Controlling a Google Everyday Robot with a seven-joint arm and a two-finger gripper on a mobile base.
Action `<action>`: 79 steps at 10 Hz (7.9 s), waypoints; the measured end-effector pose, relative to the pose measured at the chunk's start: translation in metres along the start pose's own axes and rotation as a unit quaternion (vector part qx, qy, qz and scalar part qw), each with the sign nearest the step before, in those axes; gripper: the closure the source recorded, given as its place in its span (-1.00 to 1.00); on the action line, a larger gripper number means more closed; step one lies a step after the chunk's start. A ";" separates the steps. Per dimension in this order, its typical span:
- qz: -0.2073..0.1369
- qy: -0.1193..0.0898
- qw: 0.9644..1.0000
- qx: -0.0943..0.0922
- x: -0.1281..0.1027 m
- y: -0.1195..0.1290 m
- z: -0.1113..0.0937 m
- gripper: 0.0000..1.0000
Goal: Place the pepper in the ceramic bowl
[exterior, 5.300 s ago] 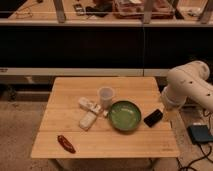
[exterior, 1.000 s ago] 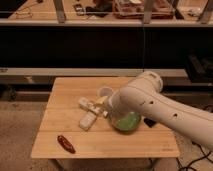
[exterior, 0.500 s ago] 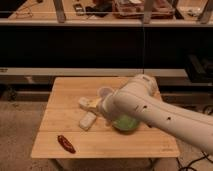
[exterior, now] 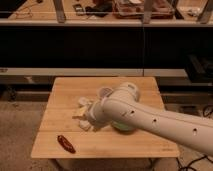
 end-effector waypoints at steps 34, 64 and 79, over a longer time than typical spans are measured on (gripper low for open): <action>-0.347 0.017 0.936 -0.060 -0.050 0.015 0.136 -0.30; -0.422 -0.004 0.906 -0.039 -0.057 0.027 0.203 -0.30; -0.439 -0.020 0.898 -0.025 -0.052 0.022 0.239 -0.30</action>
